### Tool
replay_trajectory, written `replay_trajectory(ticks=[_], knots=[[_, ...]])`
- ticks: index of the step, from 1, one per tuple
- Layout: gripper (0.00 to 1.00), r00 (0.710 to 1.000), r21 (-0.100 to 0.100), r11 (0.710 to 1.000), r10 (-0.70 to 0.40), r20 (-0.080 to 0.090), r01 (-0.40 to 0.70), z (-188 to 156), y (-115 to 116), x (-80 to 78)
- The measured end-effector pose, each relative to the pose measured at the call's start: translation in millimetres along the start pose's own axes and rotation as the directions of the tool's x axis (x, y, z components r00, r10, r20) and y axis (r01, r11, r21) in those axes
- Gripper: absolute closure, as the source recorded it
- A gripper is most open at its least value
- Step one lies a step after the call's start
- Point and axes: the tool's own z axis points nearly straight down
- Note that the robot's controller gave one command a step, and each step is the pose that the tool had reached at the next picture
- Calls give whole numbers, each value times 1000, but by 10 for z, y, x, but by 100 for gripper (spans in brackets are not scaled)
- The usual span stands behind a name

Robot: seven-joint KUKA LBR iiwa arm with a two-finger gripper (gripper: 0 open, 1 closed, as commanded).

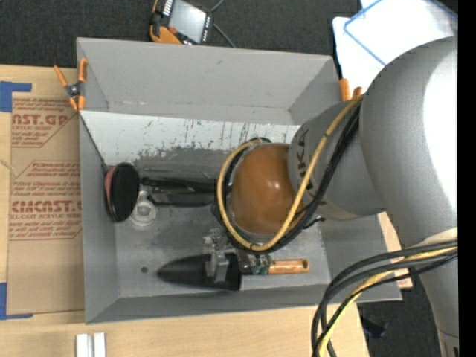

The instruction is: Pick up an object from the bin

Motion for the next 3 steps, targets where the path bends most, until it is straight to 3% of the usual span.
replay_trajectory(ticks=[1,3], knots=[[100,1000,1,1000,-1,-7,1,-233,2,17],[100,1000,1,1000,-1,-3,1,-827,9,-11]])
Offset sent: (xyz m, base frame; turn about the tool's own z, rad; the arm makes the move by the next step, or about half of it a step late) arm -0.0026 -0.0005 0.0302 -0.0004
